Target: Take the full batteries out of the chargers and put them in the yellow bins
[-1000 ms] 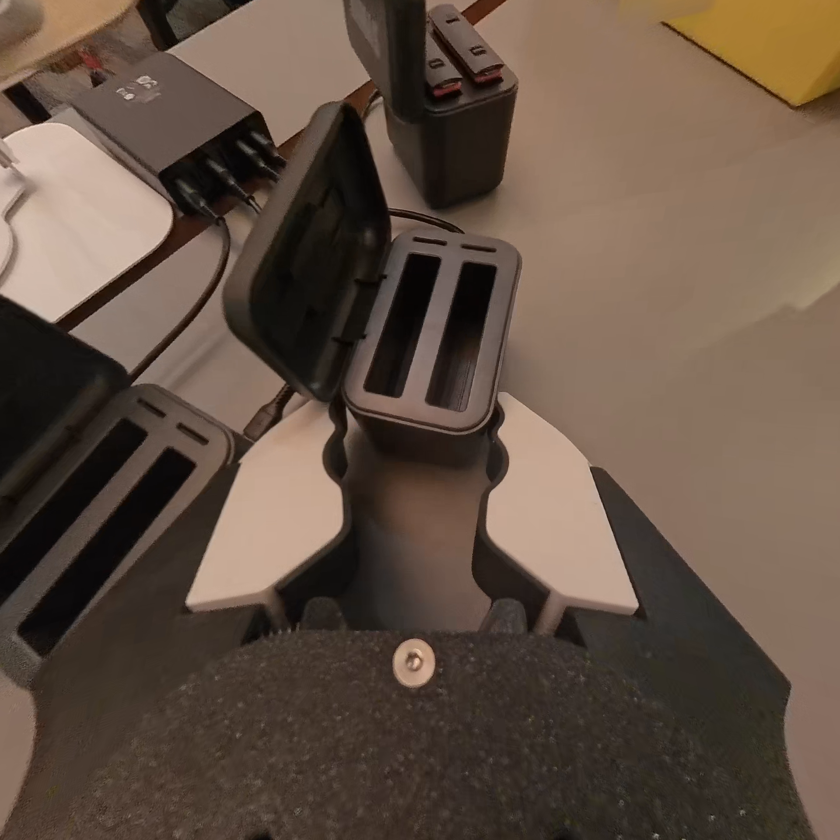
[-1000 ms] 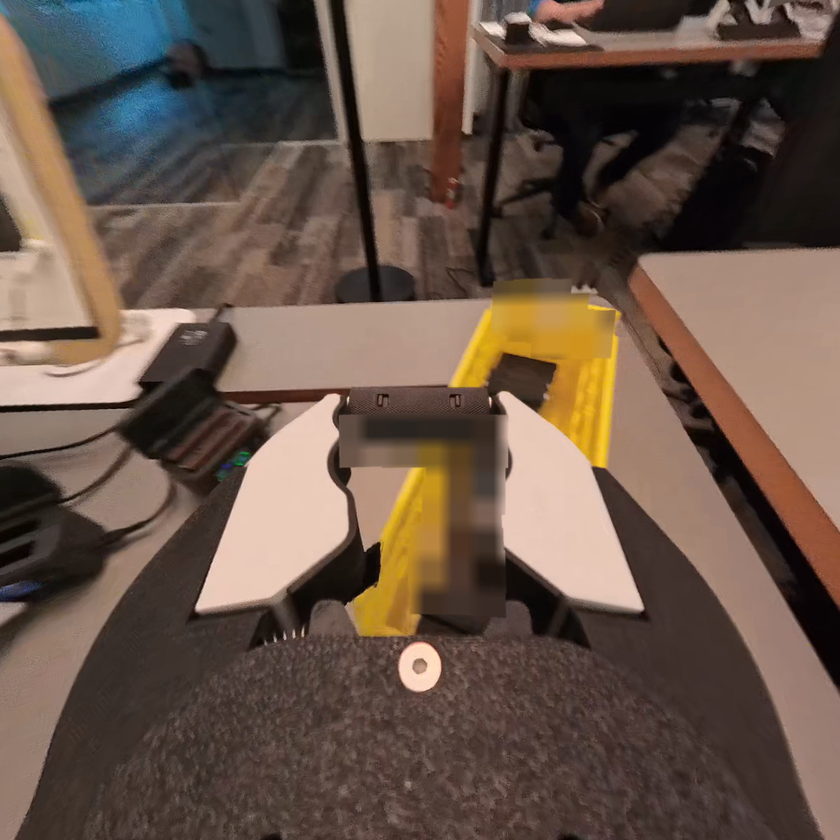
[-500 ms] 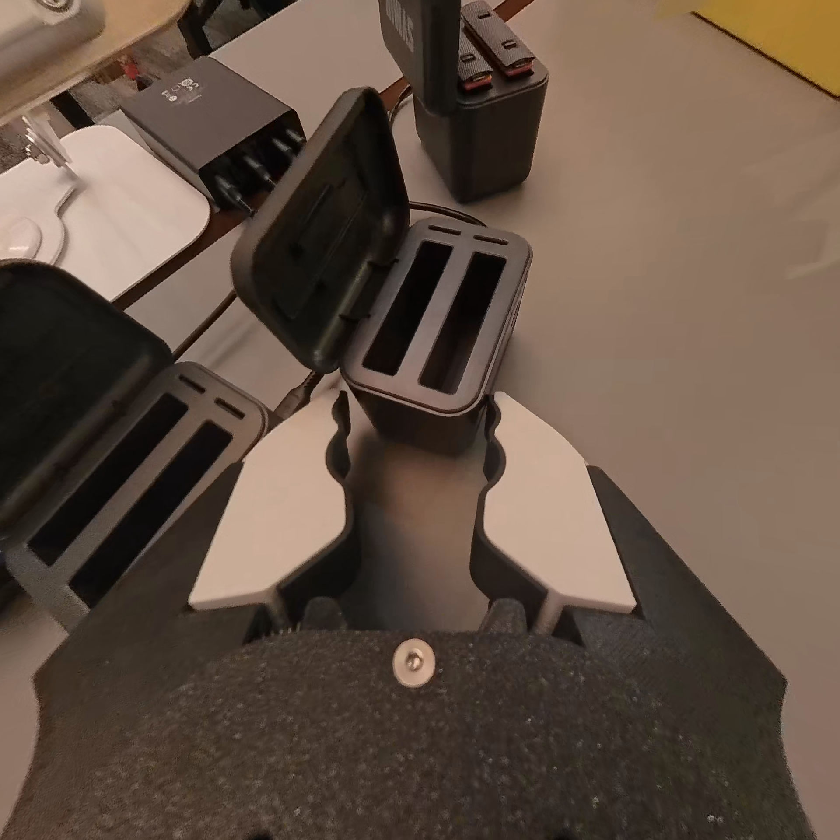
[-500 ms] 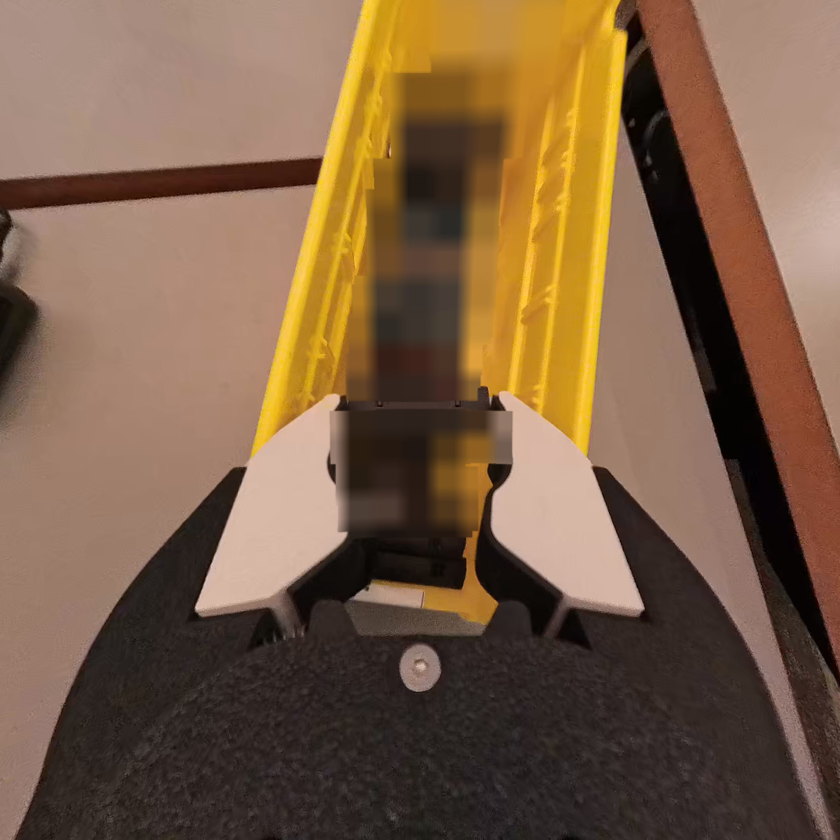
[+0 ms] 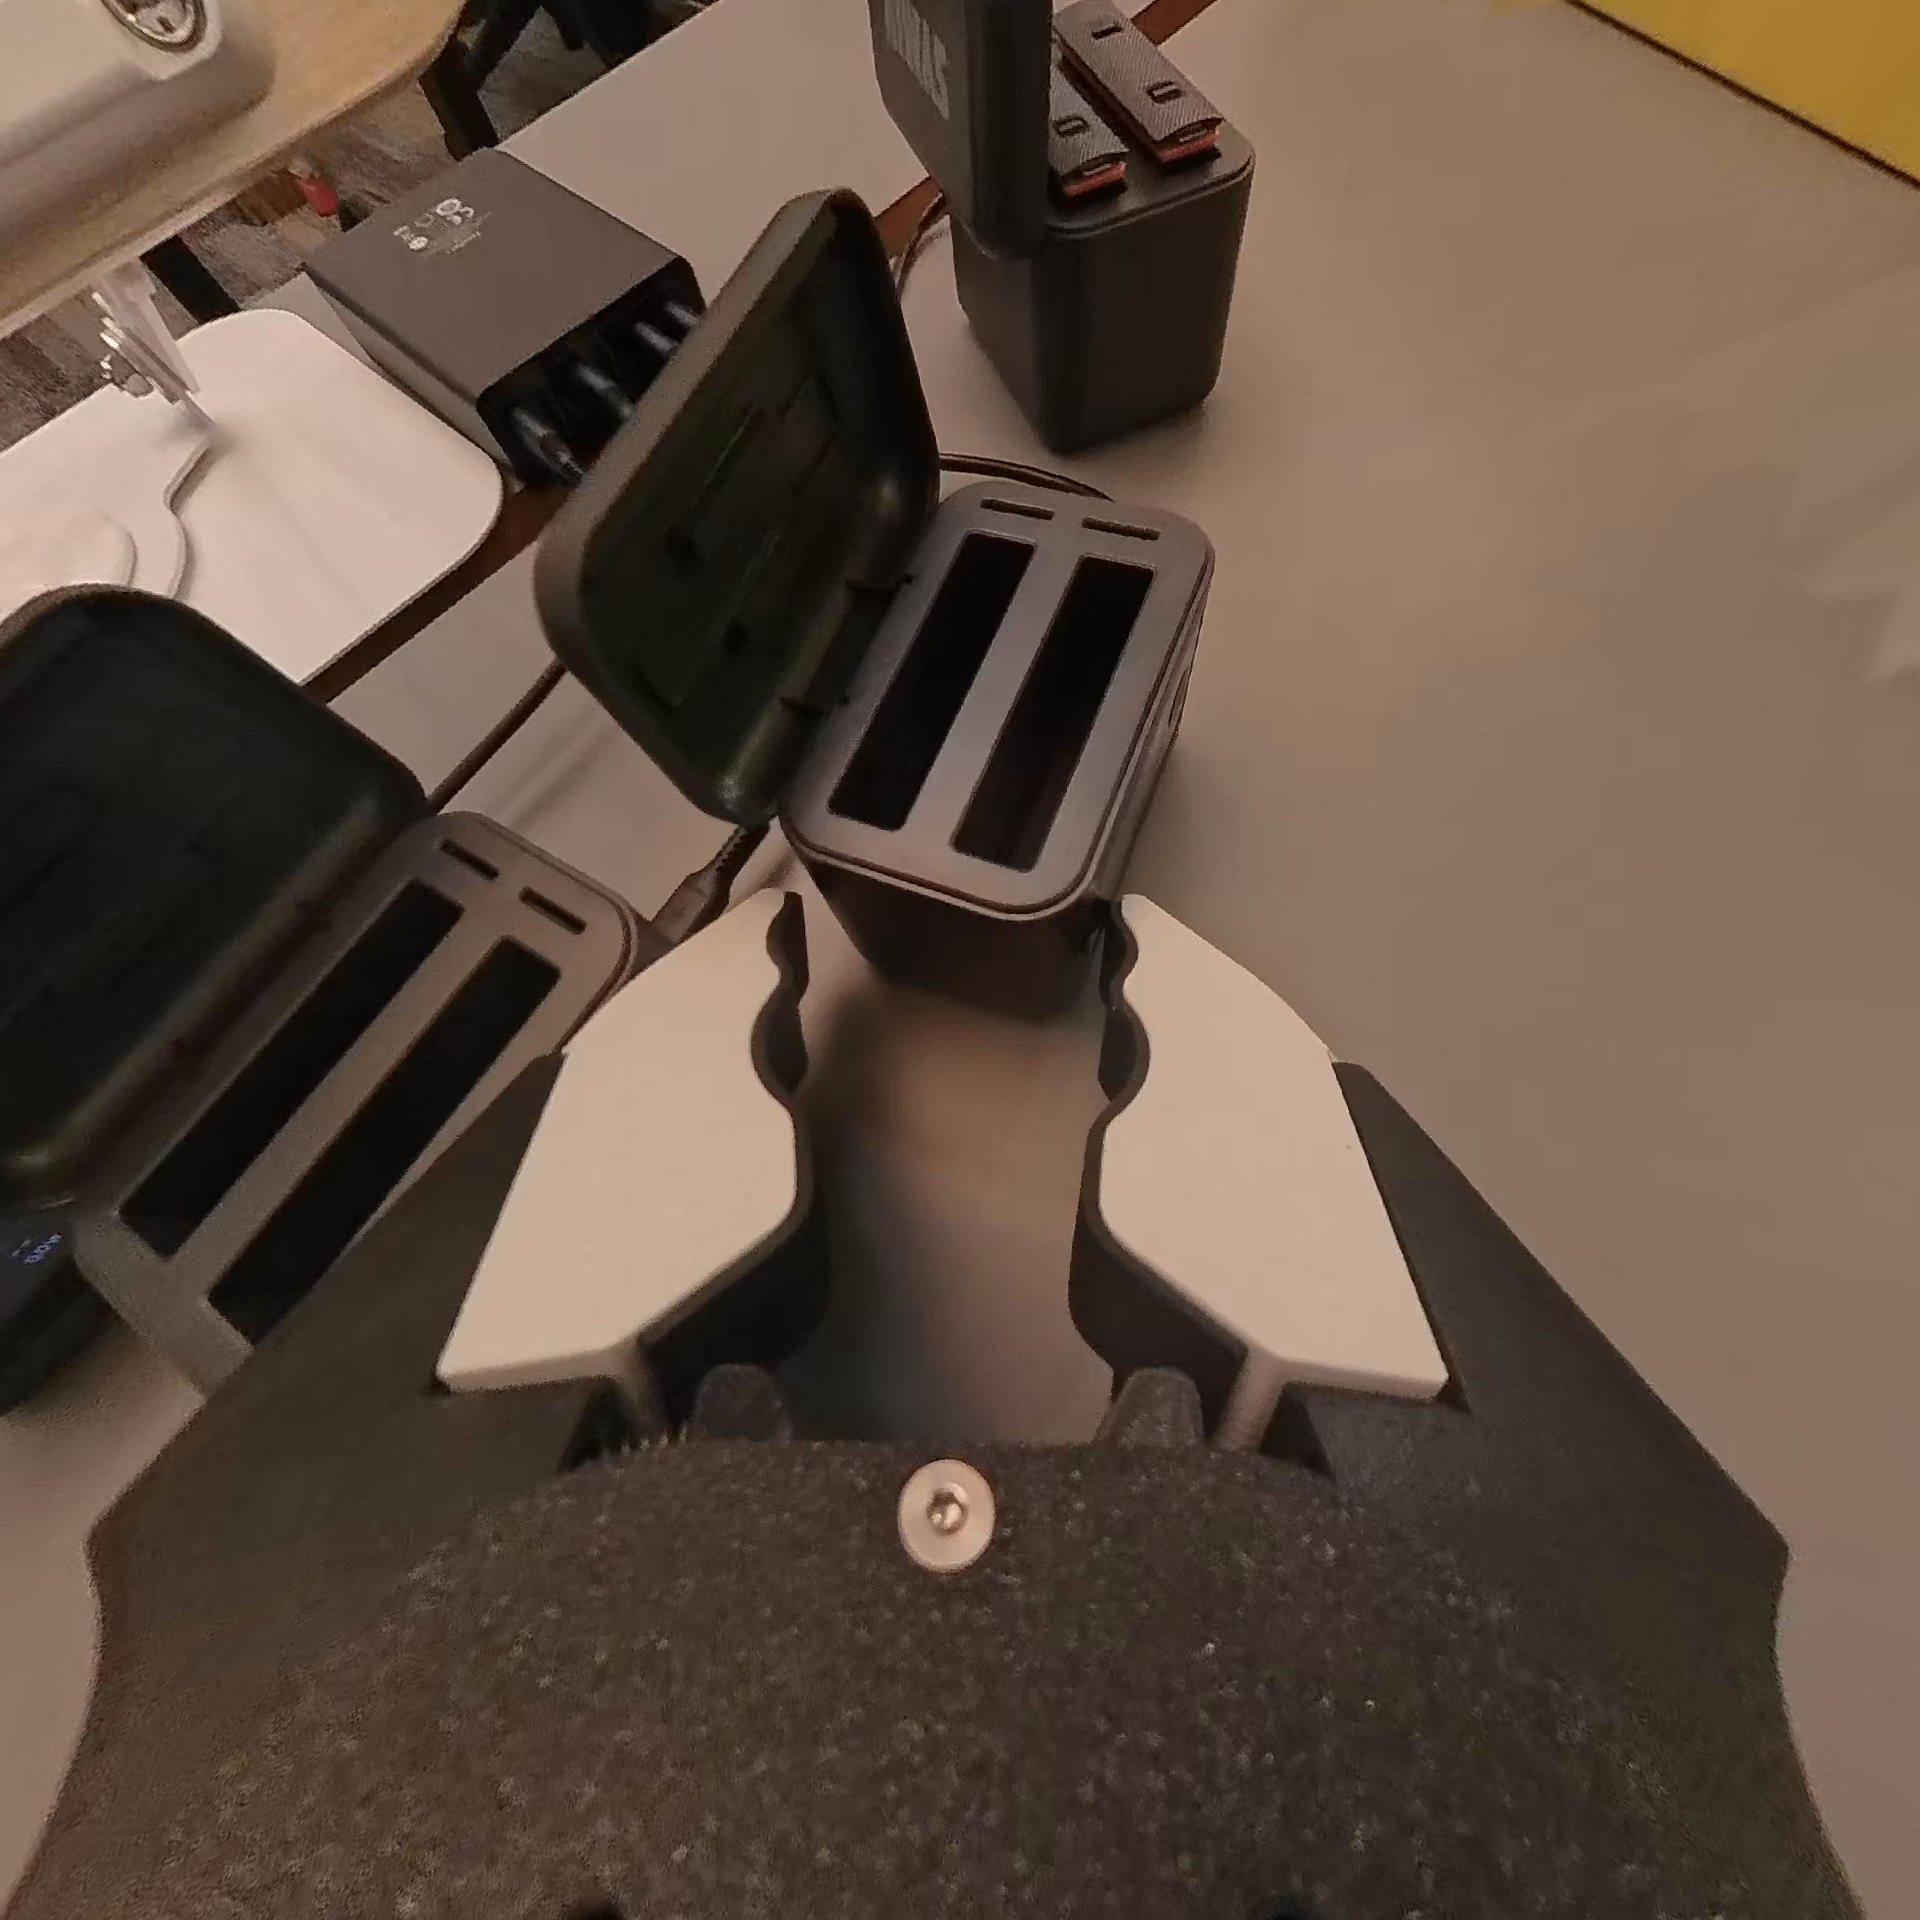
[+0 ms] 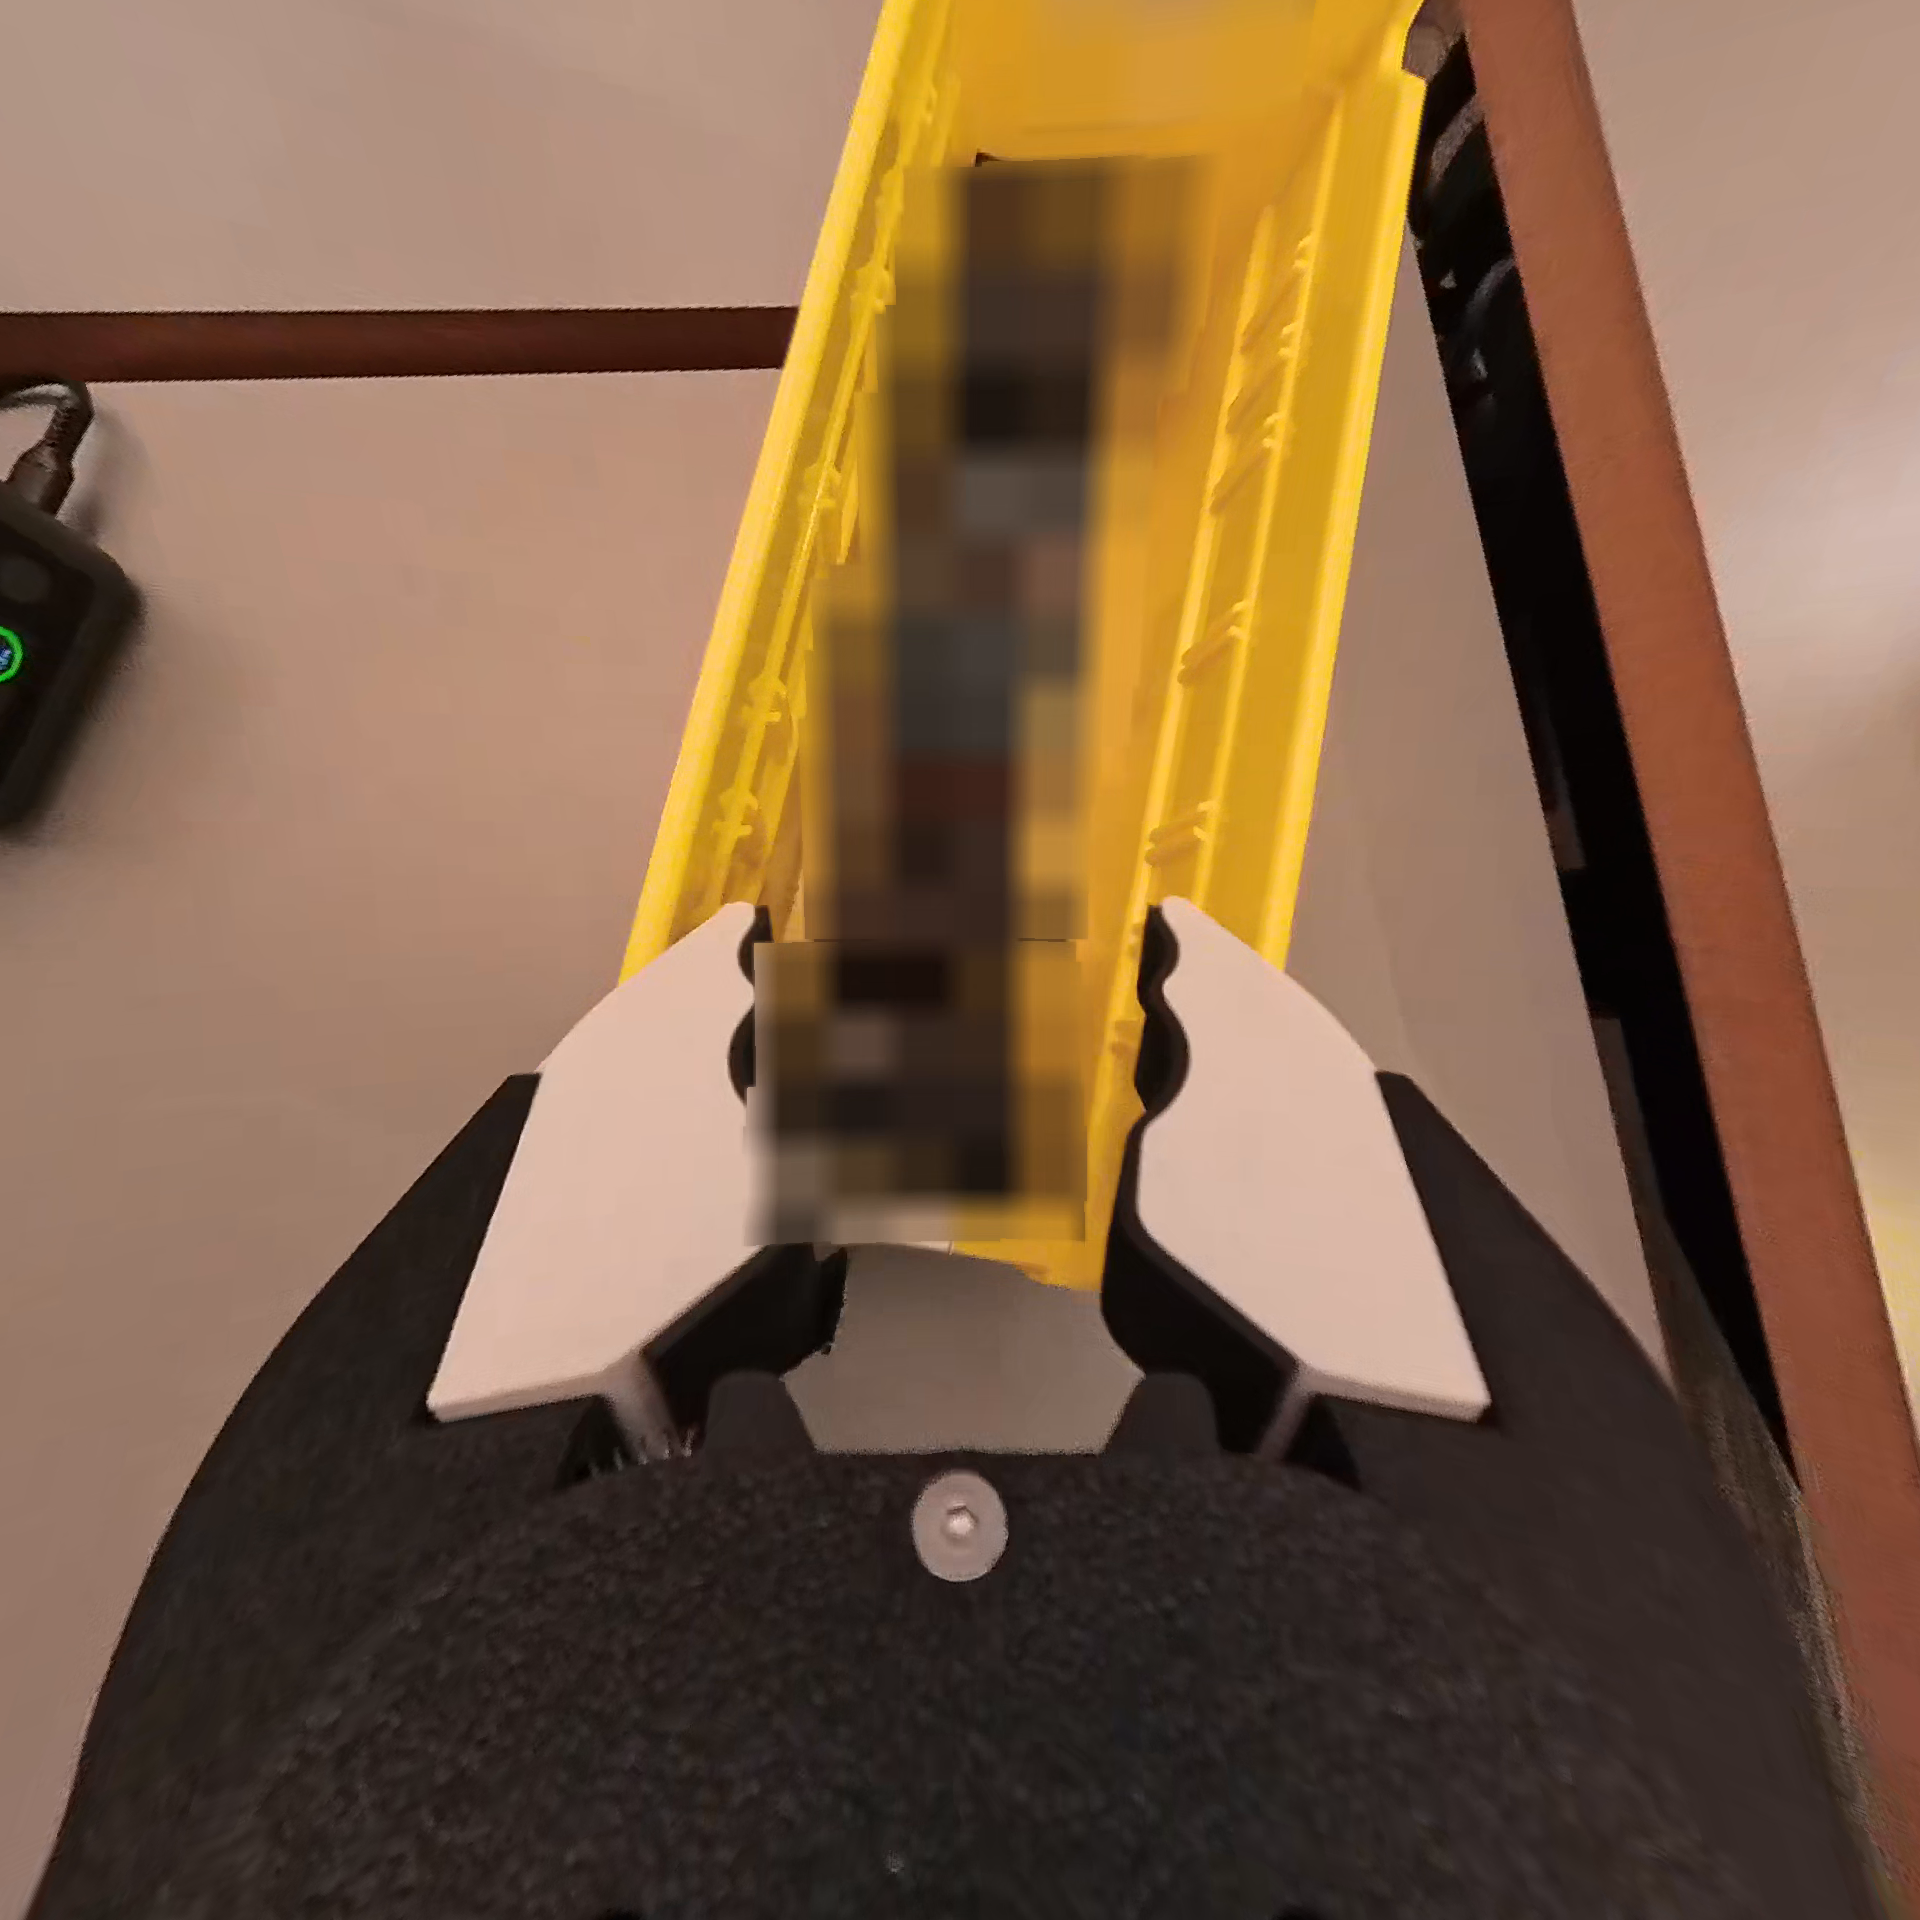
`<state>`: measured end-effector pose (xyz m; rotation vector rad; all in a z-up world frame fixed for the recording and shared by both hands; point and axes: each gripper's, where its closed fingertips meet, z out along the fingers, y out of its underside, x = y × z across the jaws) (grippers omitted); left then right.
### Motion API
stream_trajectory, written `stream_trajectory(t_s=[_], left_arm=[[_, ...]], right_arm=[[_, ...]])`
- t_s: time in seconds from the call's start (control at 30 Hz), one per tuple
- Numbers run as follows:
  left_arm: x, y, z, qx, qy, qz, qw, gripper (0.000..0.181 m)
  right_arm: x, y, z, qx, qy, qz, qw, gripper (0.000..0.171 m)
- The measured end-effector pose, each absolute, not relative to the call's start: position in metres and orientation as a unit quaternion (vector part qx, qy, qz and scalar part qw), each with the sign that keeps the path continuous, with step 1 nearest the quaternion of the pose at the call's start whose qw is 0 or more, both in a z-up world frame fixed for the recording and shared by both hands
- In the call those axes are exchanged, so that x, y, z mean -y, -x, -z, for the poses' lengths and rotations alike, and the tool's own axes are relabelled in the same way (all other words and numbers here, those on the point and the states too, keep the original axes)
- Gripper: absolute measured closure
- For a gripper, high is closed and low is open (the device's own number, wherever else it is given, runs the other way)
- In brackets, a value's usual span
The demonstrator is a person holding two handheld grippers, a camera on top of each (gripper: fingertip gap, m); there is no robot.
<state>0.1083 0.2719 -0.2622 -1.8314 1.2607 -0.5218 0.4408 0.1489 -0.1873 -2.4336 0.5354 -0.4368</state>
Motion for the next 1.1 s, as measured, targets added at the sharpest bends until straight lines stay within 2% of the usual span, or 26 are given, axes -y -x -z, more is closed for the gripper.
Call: stream_trajectory(t_s=[0.1, 0.2, 0.33, 0.4, 0.5, 0.6, 0.73, 0.93, 1.03, 1.07, 1.1], left_arm=[[-0.273, -0.108, 0.262, -0.499, 0.732, 0.205, 0.417, 0.128], [-0.274, -0.107, 0.262, -0.498, 0.732, 0.201, 0.419, 0.129], [-0.276, -0.106, 0.262, -0.494, 0.735, 0.197, 0.421, 0.133], [-0.277, -0.106, 0.263, -0.492, 0.736, 0.193, 0.422, 0.134], [-0.278, -0.106, 0.263, -0.492, 0.737, 0.189, 0.422, 0.134], [-0.278, -0.106, 0.263, -0.493, 0.737, 0.188, 0.424, 0.134], [-0.277, -0.105, 0.264, -0.497, 0.735, 0.19, 0.42, 0.135], [-0.277, -0.106, 0.264, -0.495, 0.738, 0.199, 0.413, 0.135], [-0.277, -0.106, 0.264, -0.495, 0.738, 0.201, 0.412, 0.135], [-0.277, -0.106, 0.264, -0.495, 0.738, 0.2, 0.412, 0.135], [-0.277, -0.106, 0.264, -0.495, 0.738, 0.2, 0.412, 0.135]], right_arm=[[-0.146, -0.437, 0.182, -0.192, 0.918, 0.155, 0.311, 0.099], [-0.152, -0.429, 0.16, -0.16, 0.903, 0.161, 0.365, 0.096], [-0.19, -0.361, 0.119, 0.012, 0.867, 0.116, 0.485, 0.095], [-0.208, -0.309, 0.12, 0.115, 0.854, 0.048, 0.505, 0.093], [-0.232, -0.259, 0.156, 0.223, 0.868, -0.025, 0.443, 0.074], [-0.259, -0.256, 0.2, 0.278, 0.891, -0.028, 0.357, 0.059], [-0.287, -0.271, 0.236, 0.313, 0.908, -0.022, 0.278, 0.051], [-0.309, -0.269, 0.249, 0.334, 0.908, -0.053, 0.249, 0.051], [-0.31, -0.264, 0.258, 0.333, 0.908, -0.07, 0.245, 0.064], [-0.313, -0.267, 0.257, 0.325, 0.908, -0.061, 0.256, 0.079], [-0.314, -0.267, 0.257, 0.314, 0.91, -0.063, 0.265, 0.08]])
